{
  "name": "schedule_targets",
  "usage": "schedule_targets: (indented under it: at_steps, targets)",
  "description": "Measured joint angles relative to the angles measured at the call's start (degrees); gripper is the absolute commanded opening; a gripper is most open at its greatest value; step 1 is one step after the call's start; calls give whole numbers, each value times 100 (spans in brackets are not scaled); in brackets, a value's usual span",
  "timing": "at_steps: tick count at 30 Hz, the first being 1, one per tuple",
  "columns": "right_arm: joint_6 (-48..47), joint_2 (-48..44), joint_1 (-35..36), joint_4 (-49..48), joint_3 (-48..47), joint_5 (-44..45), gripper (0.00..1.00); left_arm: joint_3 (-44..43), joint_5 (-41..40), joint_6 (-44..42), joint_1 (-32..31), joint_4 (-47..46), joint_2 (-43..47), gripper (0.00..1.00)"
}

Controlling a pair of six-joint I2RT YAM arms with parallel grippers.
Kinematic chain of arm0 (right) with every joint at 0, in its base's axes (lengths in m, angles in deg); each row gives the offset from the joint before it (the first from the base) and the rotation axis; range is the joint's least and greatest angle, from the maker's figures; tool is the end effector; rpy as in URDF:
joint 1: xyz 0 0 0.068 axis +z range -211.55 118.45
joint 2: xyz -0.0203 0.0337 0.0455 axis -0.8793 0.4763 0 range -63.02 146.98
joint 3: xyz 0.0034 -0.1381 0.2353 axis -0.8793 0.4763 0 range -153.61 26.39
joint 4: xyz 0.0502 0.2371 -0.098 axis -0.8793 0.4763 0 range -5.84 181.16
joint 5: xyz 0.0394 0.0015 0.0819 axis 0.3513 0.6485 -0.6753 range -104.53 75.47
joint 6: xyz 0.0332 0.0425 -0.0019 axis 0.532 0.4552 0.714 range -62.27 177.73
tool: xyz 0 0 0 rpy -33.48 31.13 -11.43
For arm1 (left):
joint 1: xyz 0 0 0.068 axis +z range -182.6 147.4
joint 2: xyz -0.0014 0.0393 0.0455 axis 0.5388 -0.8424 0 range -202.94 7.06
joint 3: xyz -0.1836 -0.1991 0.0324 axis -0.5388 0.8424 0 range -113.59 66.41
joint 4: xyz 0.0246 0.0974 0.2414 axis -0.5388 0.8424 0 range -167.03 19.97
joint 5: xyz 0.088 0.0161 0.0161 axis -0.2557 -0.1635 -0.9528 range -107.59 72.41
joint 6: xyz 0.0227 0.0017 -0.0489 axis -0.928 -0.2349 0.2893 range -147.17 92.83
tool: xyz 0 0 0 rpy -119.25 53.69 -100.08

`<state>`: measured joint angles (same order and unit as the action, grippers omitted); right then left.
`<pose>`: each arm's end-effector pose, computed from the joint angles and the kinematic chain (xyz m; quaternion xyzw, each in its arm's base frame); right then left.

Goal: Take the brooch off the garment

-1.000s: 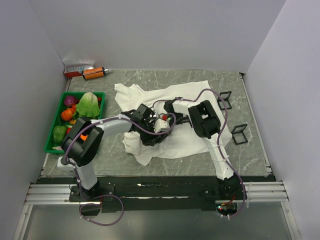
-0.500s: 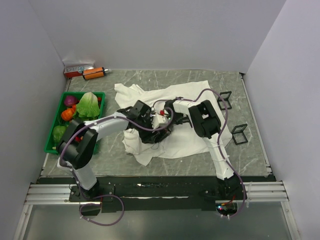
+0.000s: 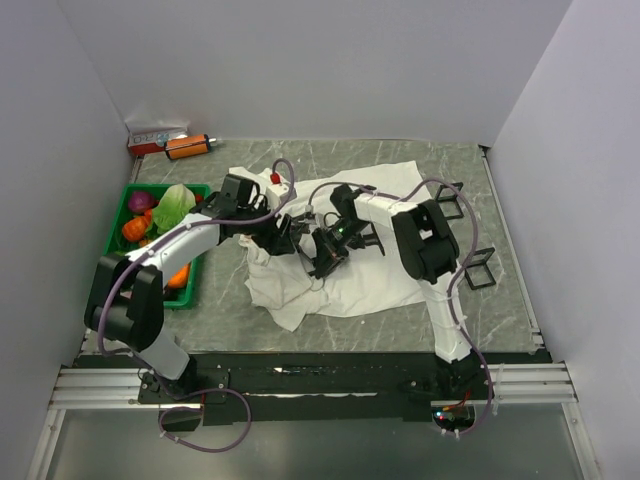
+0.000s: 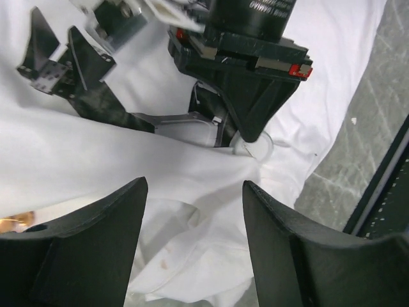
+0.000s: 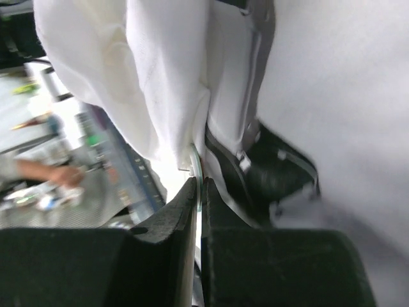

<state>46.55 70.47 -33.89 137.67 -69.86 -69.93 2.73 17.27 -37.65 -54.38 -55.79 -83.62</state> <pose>0.3688 0.2265 0.1104 0.2915 -0.8360 -0.4592 0.0724 0.3057 -0.1441 0.2427 0.3502 0.8267 -0.3119 0.3110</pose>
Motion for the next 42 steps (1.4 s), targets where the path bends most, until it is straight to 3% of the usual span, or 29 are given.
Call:
schedule_targets:
  at_steps: [7, 14, 20, 28, 42]
  targets:
    - [507, -903, 48, -741, 533, 841, 0, 0, 136, 376, 186, -11, -190, 67]
    - [767, -1080, 31, -1252, 232, 1270, 0, -2, 313, 472, 636, -33, -111, 69]
    - [170, -1355, -162, -1150, -140, 238, 0, -555, 920, 295, 811, 284, -94, 77]
    - [-350, -1453, -369, -1130, -726, -280, 0, -2253, 1552, 2, 809, 745, -763, 76]
    - [-1123, -1545, -411, -723, -1145, -404, 0, -2885, 2035, -299, 756, 1156, -1335, 75]
